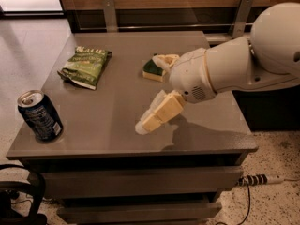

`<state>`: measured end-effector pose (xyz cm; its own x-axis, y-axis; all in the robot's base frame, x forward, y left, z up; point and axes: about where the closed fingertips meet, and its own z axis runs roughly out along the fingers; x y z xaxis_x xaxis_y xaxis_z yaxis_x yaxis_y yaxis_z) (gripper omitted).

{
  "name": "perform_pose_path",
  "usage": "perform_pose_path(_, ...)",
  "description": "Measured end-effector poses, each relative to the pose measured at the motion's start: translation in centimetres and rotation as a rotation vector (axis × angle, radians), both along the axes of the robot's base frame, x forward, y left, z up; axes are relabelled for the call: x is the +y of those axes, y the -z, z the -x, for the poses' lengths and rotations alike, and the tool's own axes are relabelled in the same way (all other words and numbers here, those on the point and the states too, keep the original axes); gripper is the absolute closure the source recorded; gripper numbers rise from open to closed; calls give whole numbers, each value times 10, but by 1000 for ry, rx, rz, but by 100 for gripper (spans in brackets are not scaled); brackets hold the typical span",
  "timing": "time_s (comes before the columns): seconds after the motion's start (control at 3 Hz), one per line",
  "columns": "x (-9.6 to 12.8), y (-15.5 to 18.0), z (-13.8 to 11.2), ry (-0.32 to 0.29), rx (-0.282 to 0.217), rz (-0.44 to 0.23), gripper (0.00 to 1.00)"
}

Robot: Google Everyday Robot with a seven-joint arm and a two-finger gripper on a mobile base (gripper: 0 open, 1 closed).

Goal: Pick pepsi can

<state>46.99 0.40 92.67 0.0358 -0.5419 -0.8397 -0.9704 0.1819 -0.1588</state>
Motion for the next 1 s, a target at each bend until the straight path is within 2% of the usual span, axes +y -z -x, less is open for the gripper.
perform_pose_path(0.33,30,13,-13,-6,-26,-77,0)
perform_pose_path(0.67,65,20,-20,-44,-48,-142,0)
perform_pose_path(1.0,103,22,-18,-111,-38,-212,0)
